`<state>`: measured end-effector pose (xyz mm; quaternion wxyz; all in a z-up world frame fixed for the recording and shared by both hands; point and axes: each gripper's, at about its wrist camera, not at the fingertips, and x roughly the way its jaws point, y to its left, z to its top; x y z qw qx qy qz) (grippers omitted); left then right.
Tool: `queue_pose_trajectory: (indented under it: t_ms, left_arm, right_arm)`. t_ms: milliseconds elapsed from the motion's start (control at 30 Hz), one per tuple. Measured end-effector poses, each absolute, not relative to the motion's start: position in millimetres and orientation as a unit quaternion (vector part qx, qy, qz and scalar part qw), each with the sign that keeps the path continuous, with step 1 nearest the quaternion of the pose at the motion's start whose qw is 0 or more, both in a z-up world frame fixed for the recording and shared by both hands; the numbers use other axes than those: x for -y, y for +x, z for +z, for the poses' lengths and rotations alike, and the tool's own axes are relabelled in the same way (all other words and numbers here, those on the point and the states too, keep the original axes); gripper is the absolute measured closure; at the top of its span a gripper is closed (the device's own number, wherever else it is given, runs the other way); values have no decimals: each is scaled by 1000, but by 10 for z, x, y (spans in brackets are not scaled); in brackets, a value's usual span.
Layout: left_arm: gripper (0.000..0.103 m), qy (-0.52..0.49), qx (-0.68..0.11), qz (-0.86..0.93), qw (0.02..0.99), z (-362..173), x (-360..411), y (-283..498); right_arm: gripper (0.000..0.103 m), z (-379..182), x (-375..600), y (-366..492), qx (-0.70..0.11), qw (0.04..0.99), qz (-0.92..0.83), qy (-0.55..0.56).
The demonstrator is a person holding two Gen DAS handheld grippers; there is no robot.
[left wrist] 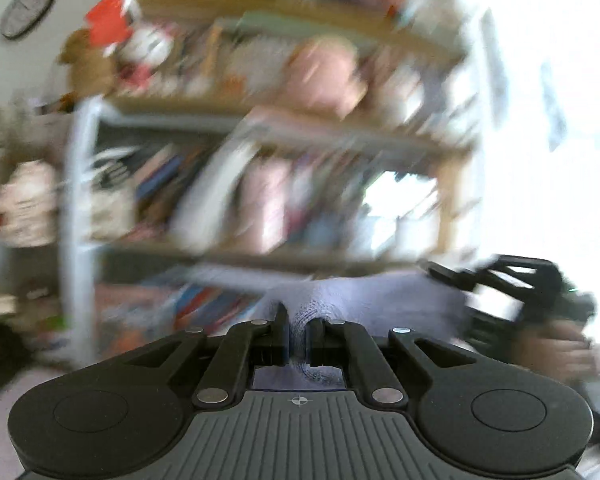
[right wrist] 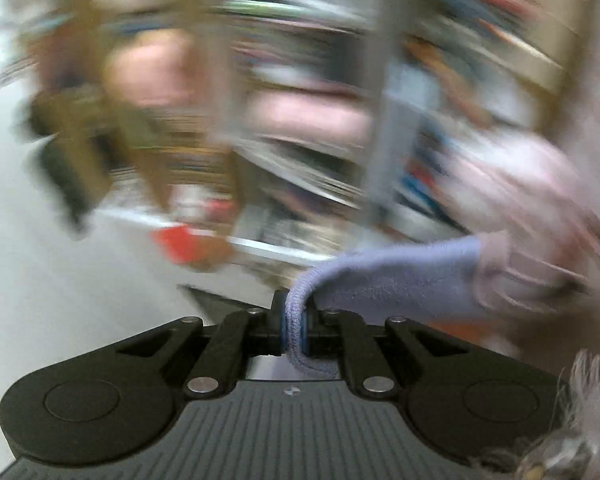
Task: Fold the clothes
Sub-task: 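Lift the sweater with both grippers and shake it open in the air, then lower the sweater onto the mat and open both grippers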
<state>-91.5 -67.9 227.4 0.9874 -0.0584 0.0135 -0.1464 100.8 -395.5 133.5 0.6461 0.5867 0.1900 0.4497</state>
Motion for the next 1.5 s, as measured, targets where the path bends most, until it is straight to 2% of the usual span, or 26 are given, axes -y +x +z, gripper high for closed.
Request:
queue_pose_trajectory:
  t_ms: [133,233,267,367,567,700,800,900,933,1133,1233,1333,1500]
  left_arm:
    - [98,-127,37,-298,945,2480,420,-1035]
    - [97,-169,26,-338,926,2413,246,-1005]
    - [97,-184,4,-328,926,2299,199,-950]
    - [97,-220,-88,-258,937,1792,-28,-736]
    - [97,-200,-289,-73,933,484,-508,-276]
    - [97,-178,-350,-3,920,183,-710,-136]
    - [96,-137,-360,20,922,205,-804,-123]
    - [93,-121,-359,25,925,288,-893,-123]
    - [93,-111,-354,30,928,338,-891,-149]
    - [92,-59,-318,41,945,644,-764,-210]
    - [88,-54,-303,3,951,737,-491,-67]
    - [85,-49,-308,-45,949,695,-155,88]
    - [85,0,-328,-102,939,539,462,343]
  right_arm:
    - [97,2325,3958,962,-57,671,531,514]
    - [97,2710,3689,992,-39,688,560,460]
    - [97,2736,3546,1049,-57,699,558,443]
    - [97,2446,2978,1358,-159,736,520,403]
    - [97,1215,2009,1776,-357,789,387,317]
    - [96,740,1558,1940,-420,794,344,275]
    - [89,615,1499,1935,-432,794,337,262]
    - [62,624,1614,1819,-426,797,340,259]
    - [60,627,1653,1780,-424,798,341,257]
    - [57,513,2320,1513,-411,832,293,231]
    - [57,338,2684,1317,-428,839,246,228]
    - [57,187,2866,1067,-443,845,229,191]
    - [55,61,2875,680,-452,853,242,94]
